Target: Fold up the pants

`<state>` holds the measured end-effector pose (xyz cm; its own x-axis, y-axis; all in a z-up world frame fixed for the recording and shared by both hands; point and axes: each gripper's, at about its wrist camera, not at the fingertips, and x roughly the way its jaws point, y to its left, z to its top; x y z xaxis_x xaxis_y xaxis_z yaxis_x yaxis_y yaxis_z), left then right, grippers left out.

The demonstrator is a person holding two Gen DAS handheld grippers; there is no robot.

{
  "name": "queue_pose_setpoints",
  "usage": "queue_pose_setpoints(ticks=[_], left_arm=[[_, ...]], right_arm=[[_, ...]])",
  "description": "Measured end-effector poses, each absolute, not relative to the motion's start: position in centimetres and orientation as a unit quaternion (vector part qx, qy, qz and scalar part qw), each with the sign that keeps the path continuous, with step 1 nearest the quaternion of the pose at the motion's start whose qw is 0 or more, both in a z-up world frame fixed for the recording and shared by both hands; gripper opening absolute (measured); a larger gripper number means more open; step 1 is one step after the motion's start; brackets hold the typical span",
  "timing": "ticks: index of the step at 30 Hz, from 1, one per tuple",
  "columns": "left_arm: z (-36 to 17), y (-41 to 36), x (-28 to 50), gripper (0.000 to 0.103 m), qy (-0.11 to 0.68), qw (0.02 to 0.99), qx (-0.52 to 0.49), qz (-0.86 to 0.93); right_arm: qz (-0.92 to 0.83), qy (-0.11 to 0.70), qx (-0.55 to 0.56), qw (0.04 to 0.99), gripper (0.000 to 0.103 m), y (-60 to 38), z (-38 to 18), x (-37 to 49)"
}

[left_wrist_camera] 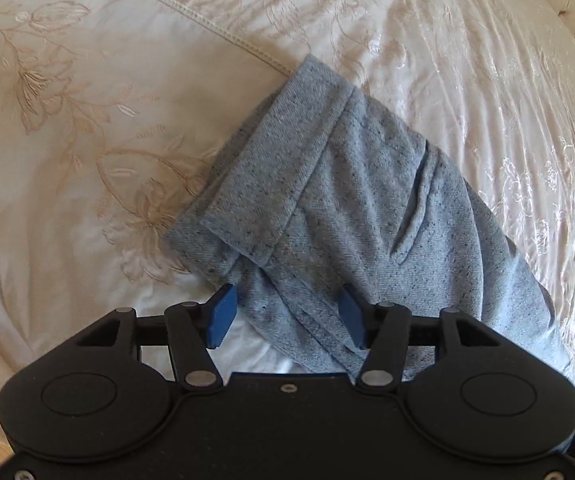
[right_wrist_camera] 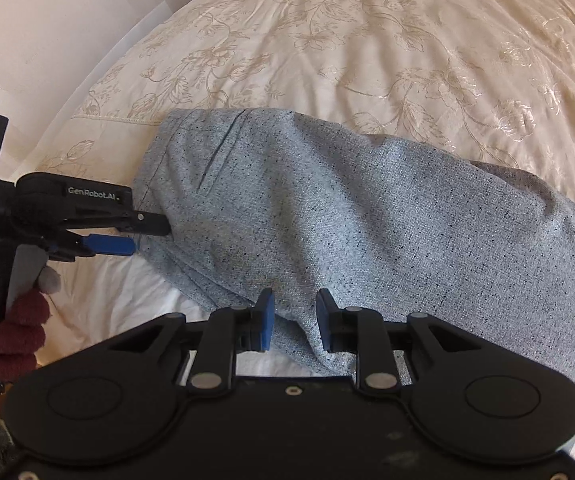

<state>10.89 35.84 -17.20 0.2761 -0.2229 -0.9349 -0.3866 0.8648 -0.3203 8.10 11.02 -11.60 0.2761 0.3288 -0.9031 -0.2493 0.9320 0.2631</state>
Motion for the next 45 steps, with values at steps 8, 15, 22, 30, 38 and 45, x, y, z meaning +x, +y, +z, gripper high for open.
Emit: queue_pose_setpoints(ticks=[8,15,22,30,38,45], left_arm=[[-15.3,35.0,11.4,0.009,0.565,0.781,-0.238,0.120],[-12.1,34.9,10.5,0.010,0.545,0.801,-0.216,0.119],[-14.2,35.2,9.8,0.014,0.630,0.745,-0.149,0.160],[-8.0,31.6,12.1,0.015,0.567,0.819,-0.073,0.049],[-9.5,23.2,19.6,0.019,0.563,0.820,-0.029,-0.096],[-14.8,20.5,17.7,0.024,0.609,0.785,0.024,-0.108]], right_arm=[[0.172,0.577,0.037,0.798,0.026,10.7,-11.7,7.9],[0.153,0.572,0.052,0.804,0.026,10.7,-12.5,9.2],[0.129,0.642,0.024,0.756,0.026,12.1,-18.6,8.8],[0.094,0.604,0.082,0.788,0.026,7.7,-15.1,9.8],[0.032,0.564,0.119,0.817,0.026,3.2,-12.3,12.2],[0.023,0.532,0.104,0.840,0.026,1.6,-10.9,13.7]])
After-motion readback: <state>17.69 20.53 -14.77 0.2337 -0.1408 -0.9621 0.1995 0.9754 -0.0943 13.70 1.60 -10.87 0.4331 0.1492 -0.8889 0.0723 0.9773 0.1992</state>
